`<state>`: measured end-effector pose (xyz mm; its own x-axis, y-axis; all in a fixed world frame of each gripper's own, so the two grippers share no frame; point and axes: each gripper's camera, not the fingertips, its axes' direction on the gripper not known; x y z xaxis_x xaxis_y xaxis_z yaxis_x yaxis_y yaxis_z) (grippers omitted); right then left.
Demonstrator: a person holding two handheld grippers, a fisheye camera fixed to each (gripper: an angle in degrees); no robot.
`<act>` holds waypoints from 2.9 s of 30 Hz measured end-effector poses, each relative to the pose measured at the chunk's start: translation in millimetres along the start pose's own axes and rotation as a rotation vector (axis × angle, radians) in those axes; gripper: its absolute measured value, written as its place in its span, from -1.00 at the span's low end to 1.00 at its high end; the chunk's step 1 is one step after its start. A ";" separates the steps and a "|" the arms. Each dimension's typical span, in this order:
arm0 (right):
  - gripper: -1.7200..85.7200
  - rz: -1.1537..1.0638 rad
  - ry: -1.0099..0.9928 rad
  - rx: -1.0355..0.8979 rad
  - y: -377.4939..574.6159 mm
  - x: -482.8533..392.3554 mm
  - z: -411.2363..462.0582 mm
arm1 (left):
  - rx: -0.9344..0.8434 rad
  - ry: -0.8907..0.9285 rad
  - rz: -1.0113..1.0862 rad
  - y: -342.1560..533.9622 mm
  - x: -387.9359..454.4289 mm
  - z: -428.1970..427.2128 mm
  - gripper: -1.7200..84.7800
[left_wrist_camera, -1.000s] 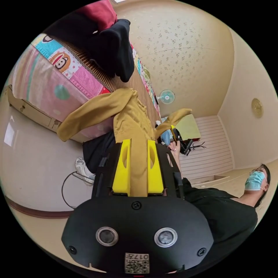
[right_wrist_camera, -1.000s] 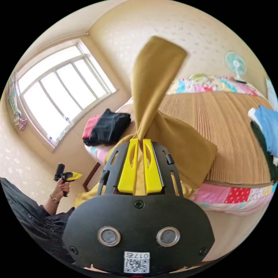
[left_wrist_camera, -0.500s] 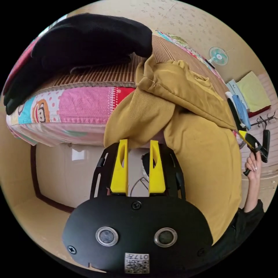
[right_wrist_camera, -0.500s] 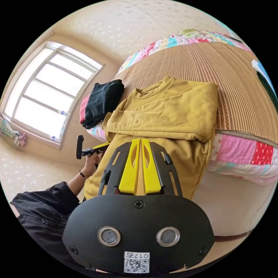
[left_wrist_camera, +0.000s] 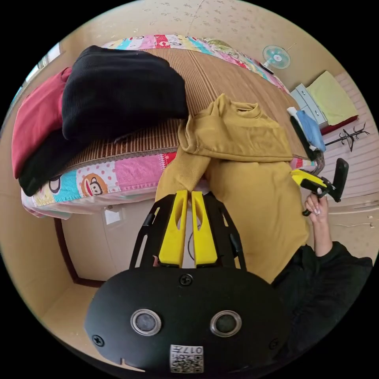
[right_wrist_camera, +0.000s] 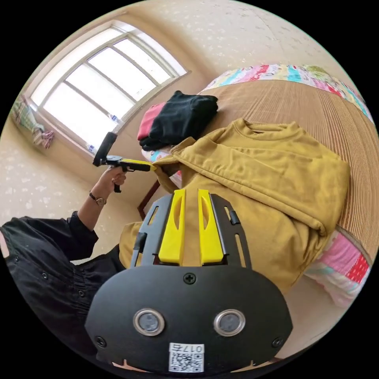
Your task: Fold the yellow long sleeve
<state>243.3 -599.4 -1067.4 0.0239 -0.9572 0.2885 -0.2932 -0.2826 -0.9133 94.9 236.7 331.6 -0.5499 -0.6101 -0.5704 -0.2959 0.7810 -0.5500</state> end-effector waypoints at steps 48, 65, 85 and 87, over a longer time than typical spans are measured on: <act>-0.63 0.188 -0.576 -0.017 31.3 21.1 23.4 | 1.006 2.015 -0.552 207.4 -333.0 -85.5 -0.87; -0.67 -0.231 0.187 -0.269 -6.8 -54.9 106.5 | 1.281 2.176 -0.809 225.4 -438.3 -122.7 -0.88; -0.89 0.475 0.191 0.895 64.6 87.9 -287.6 | 1.398 2.180 -1.002 228.8 -510.0 -117.1 -0.89; -0.89 0.646 0.230 0.985 107.5 123.2 -309.0 | 1.395 2.180 -1.000 224.2 -512.6 -119.8 -0.89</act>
<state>-80.6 -728.3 -1041.3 -0.0587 -0.9347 -0.3506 0.6713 0.2229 -0.7068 216.9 740.5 573.8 -0.4372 0.8513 0.2901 -0.8547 -0.2929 -0.4287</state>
